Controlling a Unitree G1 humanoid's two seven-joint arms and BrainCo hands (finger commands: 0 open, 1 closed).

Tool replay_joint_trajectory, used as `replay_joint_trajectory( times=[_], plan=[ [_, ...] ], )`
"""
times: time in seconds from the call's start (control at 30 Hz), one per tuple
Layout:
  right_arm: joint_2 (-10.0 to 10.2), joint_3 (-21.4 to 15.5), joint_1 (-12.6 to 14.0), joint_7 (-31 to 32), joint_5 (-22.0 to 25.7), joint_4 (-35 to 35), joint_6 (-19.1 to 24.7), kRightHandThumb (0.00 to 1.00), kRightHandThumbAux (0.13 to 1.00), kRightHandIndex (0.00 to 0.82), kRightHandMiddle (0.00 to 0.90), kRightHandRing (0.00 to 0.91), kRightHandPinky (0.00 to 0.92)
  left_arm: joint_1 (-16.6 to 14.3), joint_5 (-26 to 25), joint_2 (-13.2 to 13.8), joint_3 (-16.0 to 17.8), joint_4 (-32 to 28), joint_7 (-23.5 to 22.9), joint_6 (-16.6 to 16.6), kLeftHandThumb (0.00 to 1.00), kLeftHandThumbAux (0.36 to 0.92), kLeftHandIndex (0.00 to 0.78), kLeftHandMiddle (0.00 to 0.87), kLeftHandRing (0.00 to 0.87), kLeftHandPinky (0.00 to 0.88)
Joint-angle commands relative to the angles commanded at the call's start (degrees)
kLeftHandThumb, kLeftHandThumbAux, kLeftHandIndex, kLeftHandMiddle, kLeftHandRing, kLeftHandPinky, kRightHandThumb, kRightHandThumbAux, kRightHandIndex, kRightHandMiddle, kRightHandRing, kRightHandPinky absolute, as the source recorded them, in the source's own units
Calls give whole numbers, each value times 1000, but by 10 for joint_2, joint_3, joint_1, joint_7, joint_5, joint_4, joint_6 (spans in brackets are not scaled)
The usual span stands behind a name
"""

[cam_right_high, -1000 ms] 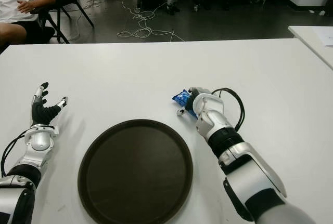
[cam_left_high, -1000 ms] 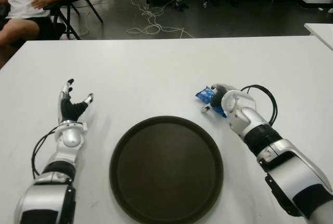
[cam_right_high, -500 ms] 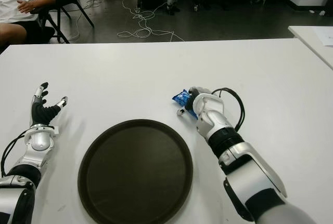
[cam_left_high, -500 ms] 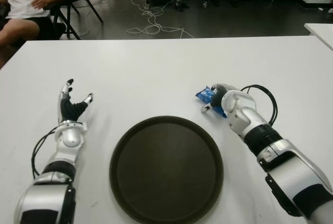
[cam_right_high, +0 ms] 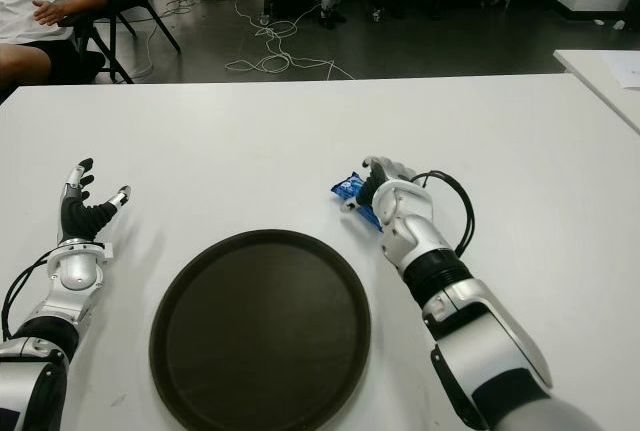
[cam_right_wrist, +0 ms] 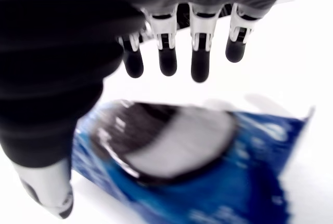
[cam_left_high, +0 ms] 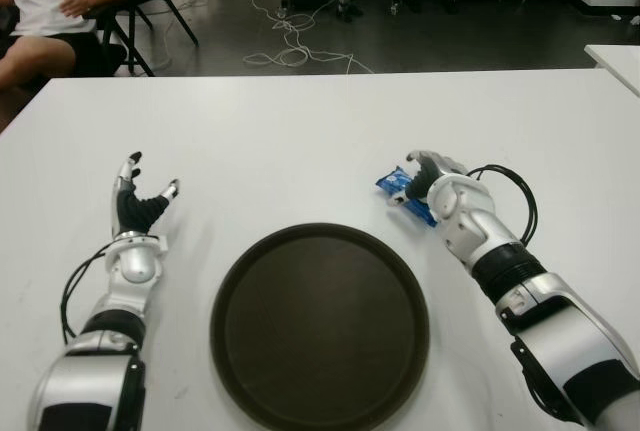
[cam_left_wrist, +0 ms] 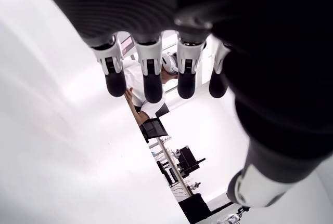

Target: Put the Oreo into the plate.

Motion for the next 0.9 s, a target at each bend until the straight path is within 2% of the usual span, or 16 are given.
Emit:
replay_joint_trajectory(
  times=[0.2,0.33,0.5,0.67,0.83,0.9],
  plan=[
    [2,-14,5,4,23,-8,-11,0,717,246,206,182,97,0,-1,0,1,0,-2,3,0,753,78,106,74,45],
    [2,-25,10,4,38,-20,-13,0,720,322,232,188,107,-1,-3,0,2,1,-4,4,0,739,75,100,71,48],
    [0,-26,12,3,44,-27,-13,0,722,359,250,199,126,-1,-4,-1,3,2,-3,3,0,750,73,106,79,48],
    [-1,-26,12,4,45,-29,-11,0,728,376,268,216,149,-1,-4,-1,3,3,-2,1,0,752,74,109,82,51],
    [0,-25,13,-1,43,-35,0,0,722,345,248,205,156,-1,-4,-1,4,3,-1,1,0,743,77,106,79,55],
    [-2,-25,16,-7,41,-38,-2,0,729,347,246,212,201,-1,-4,-1,3,3,-1,1,0,738,75,102,74,52]
  ],
)
